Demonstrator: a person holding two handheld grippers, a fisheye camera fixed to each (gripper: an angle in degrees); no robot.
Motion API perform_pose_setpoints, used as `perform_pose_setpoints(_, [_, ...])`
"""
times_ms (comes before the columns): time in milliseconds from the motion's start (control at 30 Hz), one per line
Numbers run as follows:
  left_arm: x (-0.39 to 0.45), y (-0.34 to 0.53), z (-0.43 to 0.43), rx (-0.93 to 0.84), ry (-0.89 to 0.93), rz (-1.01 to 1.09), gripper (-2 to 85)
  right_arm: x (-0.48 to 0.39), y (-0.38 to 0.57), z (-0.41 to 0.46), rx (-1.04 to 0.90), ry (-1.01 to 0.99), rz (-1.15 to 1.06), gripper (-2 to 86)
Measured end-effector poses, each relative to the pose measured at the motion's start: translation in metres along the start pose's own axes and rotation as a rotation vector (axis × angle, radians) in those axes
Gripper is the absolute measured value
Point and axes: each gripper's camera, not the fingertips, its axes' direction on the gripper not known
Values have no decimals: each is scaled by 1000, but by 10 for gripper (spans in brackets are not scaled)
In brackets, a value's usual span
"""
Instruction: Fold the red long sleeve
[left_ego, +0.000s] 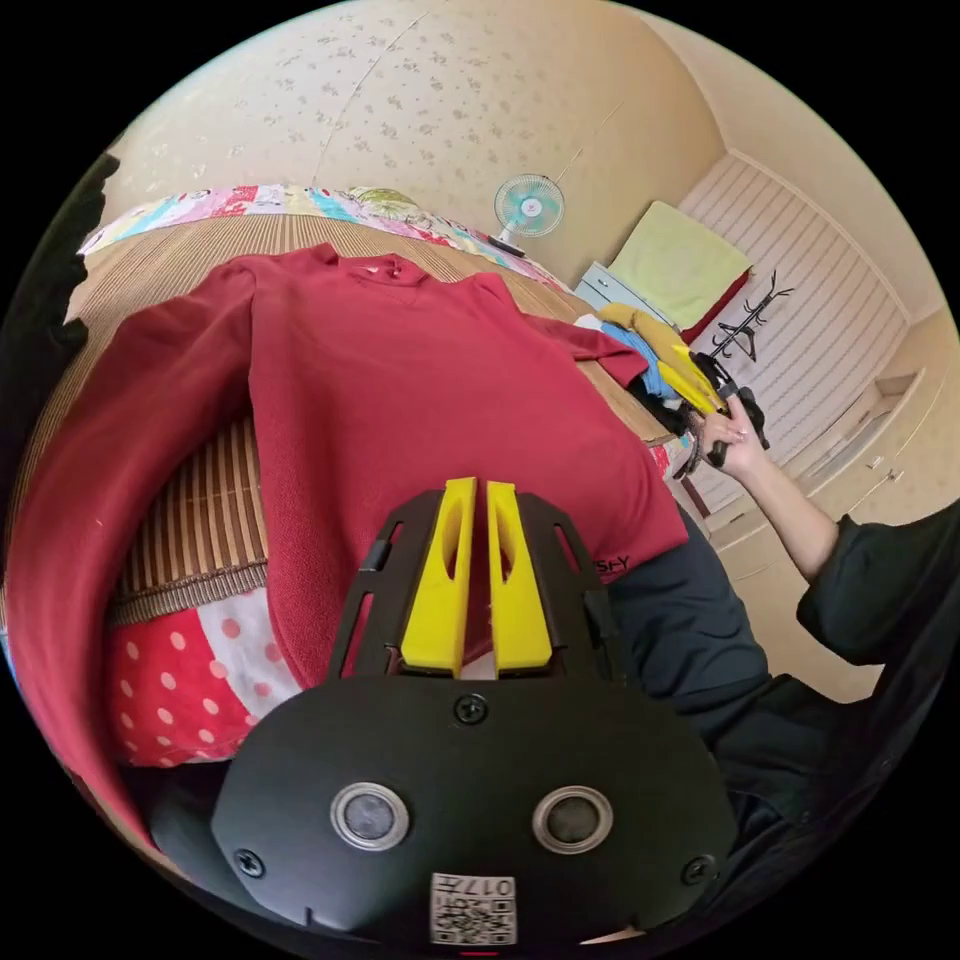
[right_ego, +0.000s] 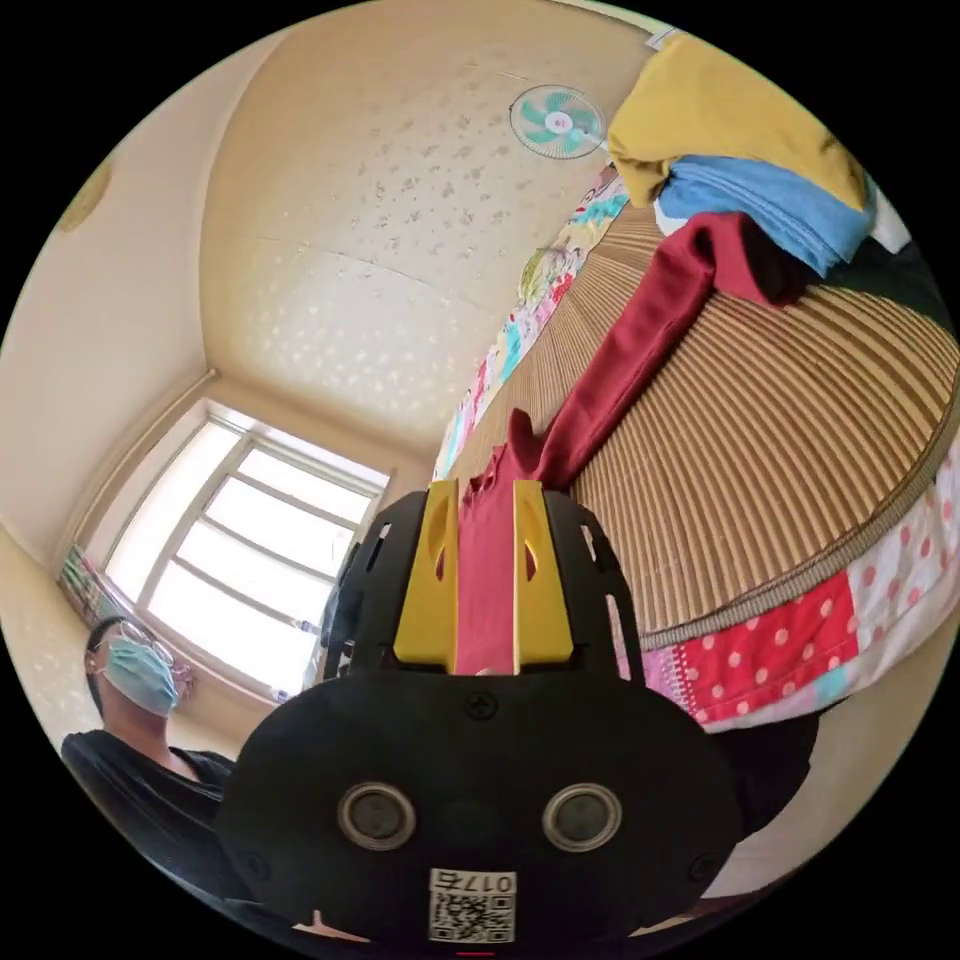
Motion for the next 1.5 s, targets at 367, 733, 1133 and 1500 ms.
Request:
perform_pose_setpoints(367, [-21,-7,-12,14,2,26,-6,48,-142,33,206,580,205,119])
perform_pose_setpoints(733, [-45,-12,-22,13,68,4,-6,-163,-143,123,269,844,-339,31])
perform_pose_setpoints(1133, [-55,-7,-26,49,110,-25,-9,-238,200,478,-646,524,-829,13])
perform_pose_setpoints(1500, [-56,-10,-14,37,129,-47,-10,-361,232,490,-863,48,-1146,78])
